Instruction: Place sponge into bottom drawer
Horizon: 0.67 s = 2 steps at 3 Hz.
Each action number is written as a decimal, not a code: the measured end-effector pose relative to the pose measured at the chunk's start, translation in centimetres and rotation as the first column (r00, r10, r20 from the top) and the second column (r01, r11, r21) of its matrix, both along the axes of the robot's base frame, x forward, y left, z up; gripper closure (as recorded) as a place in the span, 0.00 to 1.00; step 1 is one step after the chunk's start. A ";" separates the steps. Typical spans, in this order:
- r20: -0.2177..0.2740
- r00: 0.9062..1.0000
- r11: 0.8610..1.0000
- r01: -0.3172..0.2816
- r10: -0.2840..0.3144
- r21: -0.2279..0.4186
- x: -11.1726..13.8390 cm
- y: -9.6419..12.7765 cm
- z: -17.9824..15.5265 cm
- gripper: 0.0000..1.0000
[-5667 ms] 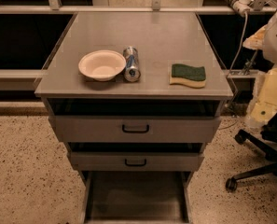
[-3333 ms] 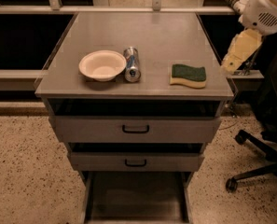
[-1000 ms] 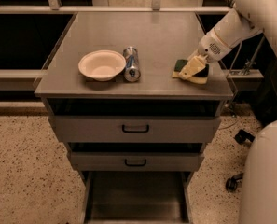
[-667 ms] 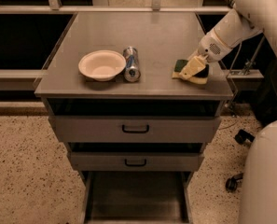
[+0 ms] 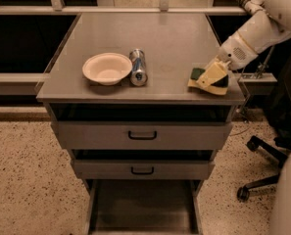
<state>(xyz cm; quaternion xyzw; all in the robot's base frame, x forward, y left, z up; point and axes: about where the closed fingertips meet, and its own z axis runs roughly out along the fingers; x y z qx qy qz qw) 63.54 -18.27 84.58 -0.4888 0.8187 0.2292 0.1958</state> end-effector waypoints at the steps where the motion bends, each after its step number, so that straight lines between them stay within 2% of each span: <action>1: -0.071 0.993 0.987 0.101 -0.093 0.125 -6.1 -2.0 2.7 1.00; 2: -0.184 0.965 0.936 0.230 -0.185 0.266 -11.7 -3.7 2.5 1.00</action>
Offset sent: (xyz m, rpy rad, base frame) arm -0.1922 -0.0736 0.0248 0.5029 0.2819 -0.3686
